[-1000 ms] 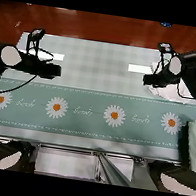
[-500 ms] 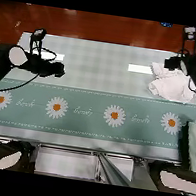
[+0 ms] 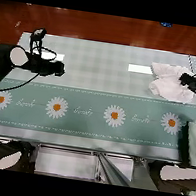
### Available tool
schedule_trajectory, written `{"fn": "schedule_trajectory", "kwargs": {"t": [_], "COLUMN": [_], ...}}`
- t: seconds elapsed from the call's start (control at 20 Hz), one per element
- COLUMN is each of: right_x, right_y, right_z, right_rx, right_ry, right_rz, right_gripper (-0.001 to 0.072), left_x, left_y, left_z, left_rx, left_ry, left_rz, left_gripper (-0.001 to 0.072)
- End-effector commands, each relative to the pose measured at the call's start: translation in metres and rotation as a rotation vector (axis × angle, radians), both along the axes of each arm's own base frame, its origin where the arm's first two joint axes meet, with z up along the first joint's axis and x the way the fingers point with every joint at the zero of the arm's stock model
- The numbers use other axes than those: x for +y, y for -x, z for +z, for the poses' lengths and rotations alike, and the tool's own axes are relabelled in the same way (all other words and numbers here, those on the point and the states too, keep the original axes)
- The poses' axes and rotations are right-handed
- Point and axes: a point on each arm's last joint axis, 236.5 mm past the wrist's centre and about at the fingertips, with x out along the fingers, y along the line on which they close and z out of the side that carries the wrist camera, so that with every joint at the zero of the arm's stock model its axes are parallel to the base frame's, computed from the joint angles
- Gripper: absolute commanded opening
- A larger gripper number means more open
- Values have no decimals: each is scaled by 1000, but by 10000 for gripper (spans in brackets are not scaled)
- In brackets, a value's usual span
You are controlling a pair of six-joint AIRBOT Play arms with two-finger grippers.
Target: Fold the shirts.
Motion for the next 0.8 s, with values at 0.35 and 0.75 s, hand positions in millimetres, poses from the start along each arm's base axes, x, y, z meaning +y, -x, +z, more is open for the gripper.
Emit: {"fn": "schedule_trajectory", "kwargs": {"t": [0.35, 0.75], "right_x": [40, 89], "right_y": [-19, -4], "right_z": [51, 360], "right_rx": [-33, -670], "right_ry": [-196, -9], "right_rz": [176, 373], "right_gripper": [27, 27], "left_x": [18, 46], "left_y": [15, 91], "left_z": [38, 190], "left_rx": [-50, -452], "left_ry": [-12, 51], "left_rz": [3, 44], "left_gripper": [507, 507]}}
